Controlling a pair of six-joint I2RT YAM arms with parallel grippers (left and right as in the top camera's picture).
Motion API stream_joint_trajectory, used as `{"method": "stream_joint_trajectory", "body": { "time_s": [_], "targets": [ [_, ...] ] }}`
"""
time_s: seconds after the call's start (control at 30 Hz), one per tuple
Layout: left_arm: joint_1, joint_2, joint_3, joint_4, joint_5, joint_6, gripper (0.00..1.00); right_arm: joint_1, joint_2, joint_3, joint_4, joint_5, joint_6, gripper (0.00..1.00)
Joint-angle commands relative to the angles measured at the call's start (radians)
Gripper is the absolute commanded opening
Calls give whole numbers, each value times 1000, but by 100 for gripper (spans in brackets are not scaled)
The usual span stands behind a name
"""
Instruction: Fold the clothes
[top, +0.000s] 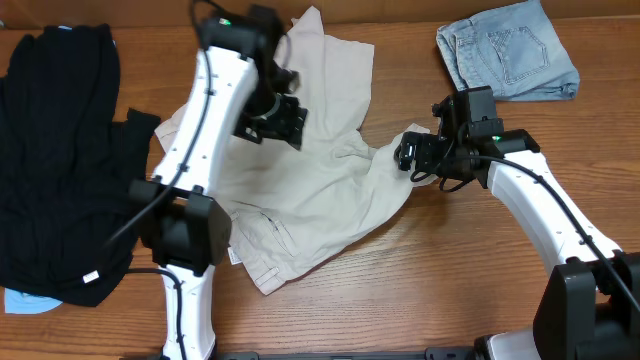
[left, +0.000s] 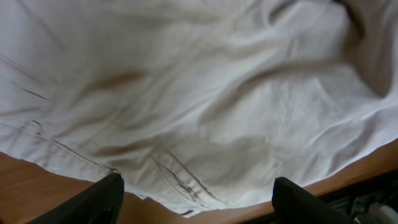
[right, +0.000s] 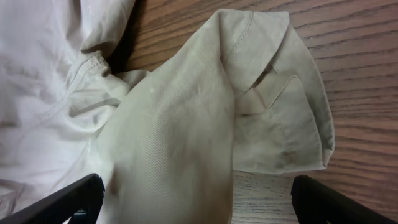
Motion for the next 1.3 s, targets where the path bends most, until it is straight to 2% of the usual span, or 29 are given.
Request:
{"method": "stream_joint_trajectory", "body": {
  "time_s": [0.0, 0.1, 0.43, 0.67, 0.8, 0.93, 0.97, 1.0, 1.03, 1.27],
  "targets": [
    [-63, -66, -97, -3, -56, -75, 78, 2, 1, 26, -4, -8, 4, 100],
    [-95, -124, -220, 24, -90, -105, 78, 2, 1, 26, -8, -4, 4, 100],
    [-113, -510, -759, 366, -66, -198, 79, -35, 1, 26, -3, -2, 5, 100],
    [-117, -560, -1063, 588, 72, -212, 81, -43, 1, 26, -3, -43, 5, 100],
    [-106, -545, -1157, 684, 72, -264, 81, -43, 1, 26, -9, -47, 5, 100],
    [-83, -545, -1179, 721, 48, -269, 83, -43, 1, 26, -12, -50, 5, 100],
    [-77, -545, -1181, 726, 33, -270, 87, -43, 1, 26, -14, -51, 5, 100],
    [-71, -545, -1184, 734, 16, -274, 96, -43, 1, 26, -16, -51, 5, 100],
    [-62, -543, -1190, 744, -8, -284, 100, -43, 1, 26, -19, -51, 5, 100],
    [76, -482, -1199, 785, -36, -302, 100, -43, 1, 26, -34, -50, 5, 100]
  ]
}}
